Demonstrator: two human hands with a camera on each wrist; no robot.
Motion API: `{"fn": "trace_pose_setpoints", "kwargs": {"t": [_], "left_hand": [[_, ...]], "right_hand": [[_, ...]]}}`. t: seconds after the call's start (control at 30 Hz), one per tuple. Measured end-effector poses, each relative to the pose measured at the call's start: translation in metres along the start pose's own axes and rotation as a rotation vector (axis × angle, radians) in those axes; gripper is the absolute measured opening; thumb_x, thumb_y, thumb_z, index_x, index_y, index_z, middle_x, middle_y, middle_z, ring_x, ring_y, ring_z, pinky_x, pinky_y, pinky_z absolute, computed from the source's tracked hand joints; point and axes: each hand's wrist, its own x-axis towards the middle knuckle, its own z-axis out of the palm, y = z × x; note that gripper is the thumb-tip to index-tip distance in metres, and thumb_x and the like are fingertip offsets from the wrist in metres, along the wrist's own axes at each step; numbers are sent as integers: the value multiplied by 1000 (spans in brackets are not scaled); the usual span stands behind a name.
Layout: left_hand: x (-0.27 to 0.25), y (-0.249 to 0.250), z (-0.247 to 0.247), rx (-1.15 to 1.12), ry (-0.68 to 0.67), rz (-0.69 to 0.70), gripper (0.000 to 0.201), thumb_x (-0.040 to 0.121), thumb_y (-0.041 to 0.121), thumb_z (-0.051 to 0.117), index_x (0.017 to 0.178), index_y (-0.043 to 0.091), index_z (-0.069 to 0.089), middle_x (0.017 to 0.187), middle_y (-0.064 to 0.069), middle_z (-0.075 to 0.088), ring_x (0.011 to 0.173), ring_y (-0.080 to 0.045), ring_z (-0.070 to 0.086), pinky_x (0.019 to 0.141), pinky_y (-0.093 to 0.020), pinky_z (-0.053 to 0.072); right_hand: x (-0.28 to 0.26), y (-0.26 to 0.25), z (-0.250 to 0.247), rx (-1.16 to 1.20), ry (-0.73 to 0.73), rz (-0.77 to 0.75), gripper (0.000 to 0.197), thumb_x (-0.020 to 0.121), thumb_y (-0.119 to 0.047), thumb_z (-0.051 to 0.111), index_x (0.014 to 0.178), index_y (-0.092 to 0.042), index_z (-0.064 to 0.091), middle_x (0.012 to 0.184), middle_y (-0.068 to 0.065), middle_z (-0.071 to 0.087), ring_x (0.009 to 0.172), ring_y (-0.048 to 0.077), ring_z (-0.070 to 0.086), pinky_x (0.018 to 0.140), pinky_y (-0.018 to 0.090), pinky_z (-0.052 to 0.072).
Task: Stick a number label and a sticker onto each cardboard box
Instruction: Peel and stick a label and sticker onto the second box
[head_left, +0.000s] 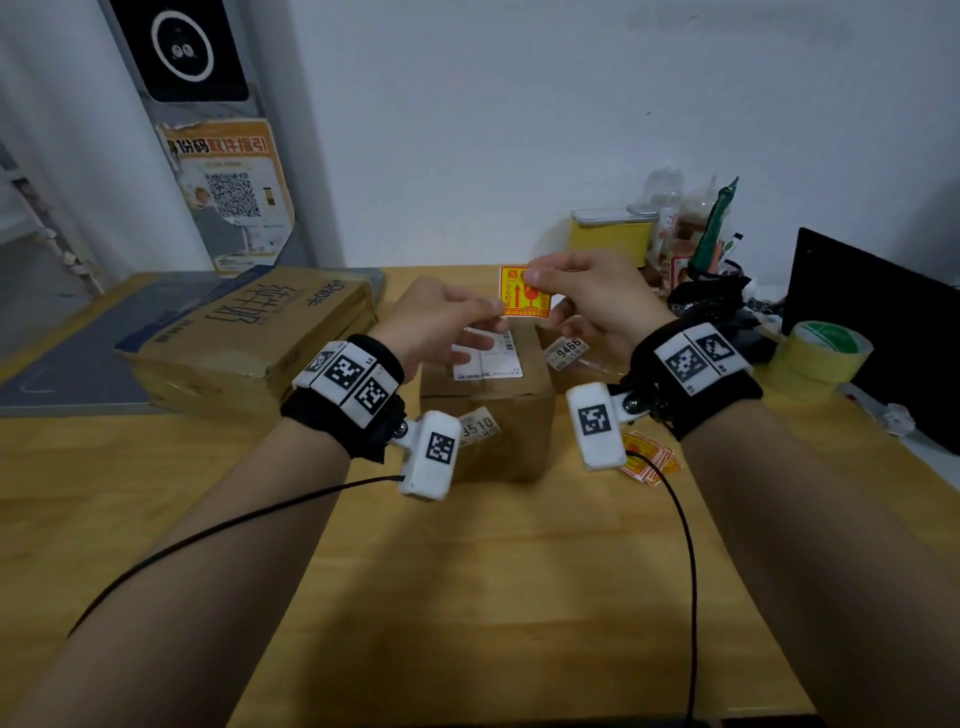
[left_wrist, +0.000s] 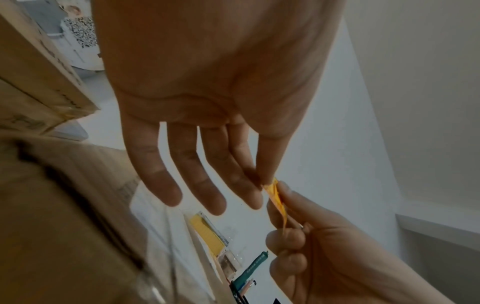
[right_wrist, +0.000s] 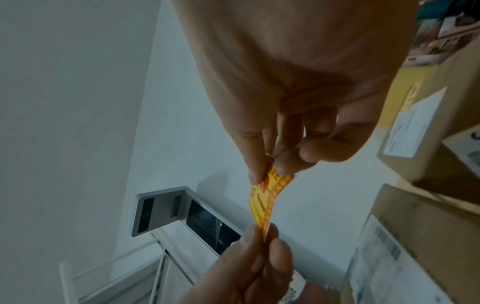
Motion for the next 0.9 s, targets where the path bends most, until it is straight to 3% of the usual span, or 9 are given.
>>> {"fn": "trace_pose_setpoints", "kwargs": {"t": [0.23,0.5,0.9], "left_hand": [[5,-15,-9,-52,-1,60,16,92,24,71,101,12,76,91,-3,80,77,-11,73,80,-36,57],[11,-24,-9,-101,-3,90,12,97,21,65,99,14,75,83,3,78,75,-10,72,68,-27,56],[15,-26,-6,-135,-21,112,14,99,20,61,100,15,73,85,3,78,76,-10,72,74,-32,58]], "right_hand": [[12,11,14,34,15,-3,7,92,-17,75,98,-14,74,81,7,72,46,13,55,45,27,47],[11,12,18,78,15,13,3,93,-15,74,96,-14,73,78,6,72,45,13,54,45,26,46],[10,12,15,101,18,23,5,94,-15,73,98,-13,72,82,8,71,47,13,55,46,27,47]]}}
